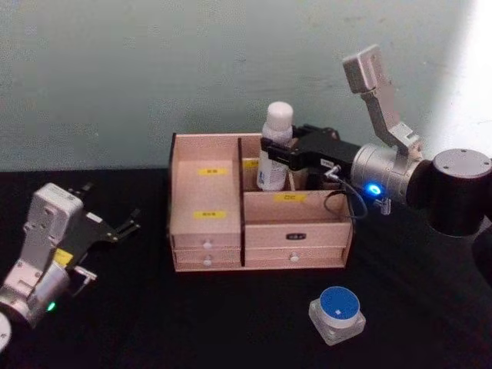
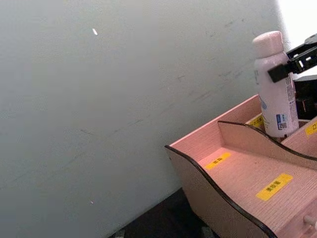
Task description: Pick up the facial cleanser and watermelon frost from the table and place them into the tiered storage box.
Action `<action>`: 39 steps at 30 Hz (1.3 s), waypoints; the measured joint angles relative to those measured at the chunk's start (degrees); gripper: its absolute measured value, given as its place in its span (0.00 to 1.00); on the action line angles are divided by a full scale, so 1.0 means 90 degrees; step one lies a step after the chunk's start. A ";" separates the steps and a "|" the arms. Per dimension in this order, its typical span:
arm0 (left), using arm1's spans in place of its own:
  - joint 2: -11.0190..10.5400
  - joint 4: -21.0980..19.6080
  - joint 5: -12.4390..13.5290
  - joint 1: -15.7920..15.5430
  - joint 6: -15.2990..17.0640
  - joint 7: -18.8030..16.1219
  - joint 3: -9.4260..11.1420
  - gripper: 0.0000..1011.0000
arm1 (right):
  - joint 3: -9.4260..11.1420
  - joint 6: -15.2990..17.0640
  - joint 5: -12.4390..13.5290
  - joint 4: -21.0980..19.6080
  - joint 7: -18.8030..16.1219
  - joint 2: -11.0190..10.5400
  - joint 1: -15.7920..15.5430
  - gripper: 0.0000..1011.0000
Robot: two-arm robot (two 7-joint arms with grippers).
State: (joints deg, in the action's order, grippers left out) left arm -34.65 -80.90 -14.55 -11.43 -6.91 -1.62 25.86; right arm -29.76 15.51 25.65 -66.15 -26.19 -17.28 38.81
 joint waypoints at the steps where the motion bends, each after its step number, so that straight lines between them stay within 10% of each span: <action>1: 0.0000 0.0000 0.0000 0.0000 0.0000 0.0000 0.0000 0.99 | 0.0000 0.0000 -0.0009 0.0004 0.0001 0.0004 -0.0005 0.59; 39: 0.0000 0.0000 0.0000 0.0000 0.0000 0.0000 0.0000 0.99 | 0.0099 -0.0038 -0.0425 0.0573 -0.0004 0.0256 -0.0007 0.59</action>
State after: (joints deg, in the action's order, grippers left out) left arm -34.64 -80.90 -14.55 -11.43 -6.91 -1.62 25.86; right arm -28.87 15.18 21.82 -60.99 -26.22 -14.98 38.74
